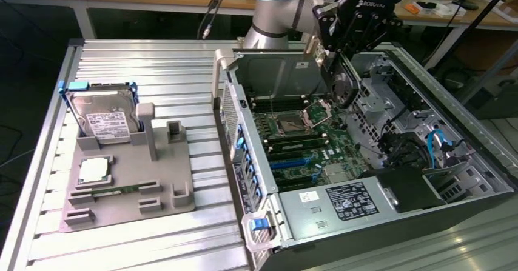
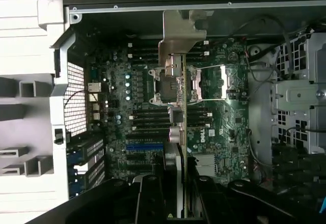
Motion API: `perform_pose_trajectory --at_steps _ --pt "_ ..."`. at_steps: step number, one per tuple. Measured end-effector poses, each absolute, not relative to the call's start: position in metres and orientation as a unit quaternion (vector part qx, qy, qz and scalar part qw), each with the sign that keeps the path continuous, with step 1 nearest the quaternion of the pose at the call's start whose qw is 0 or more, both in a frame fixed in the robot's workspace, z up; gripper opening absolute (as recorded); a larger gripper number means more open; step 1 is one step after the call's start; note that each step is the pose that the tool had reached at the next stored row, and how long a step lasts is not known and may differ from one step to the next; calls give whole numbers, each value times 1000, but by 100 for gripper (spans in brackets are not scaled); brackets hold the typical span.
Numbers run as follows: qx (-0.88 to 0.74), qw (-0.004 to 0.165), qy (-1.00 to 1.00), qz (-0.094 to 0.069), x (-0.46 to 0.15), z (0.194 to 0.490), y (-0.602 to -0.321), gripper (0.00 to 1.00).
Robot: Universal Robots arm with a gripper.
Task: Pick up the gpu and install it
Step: 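Pick up the gpu and move the gpu toward the slot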
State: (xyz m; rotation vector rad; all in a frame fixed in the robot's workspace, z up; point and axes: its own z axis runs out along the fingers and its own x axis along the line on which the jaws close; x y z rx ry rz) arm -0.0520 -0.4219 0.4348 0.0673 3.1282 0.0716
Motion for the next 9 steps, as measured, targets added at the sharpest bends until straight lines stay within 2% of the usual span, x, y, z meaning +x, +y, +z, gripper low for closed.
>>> perform_pose_trajectory --at_steps 9 --pt "21 6 1000 23 -31 435 -422 27"
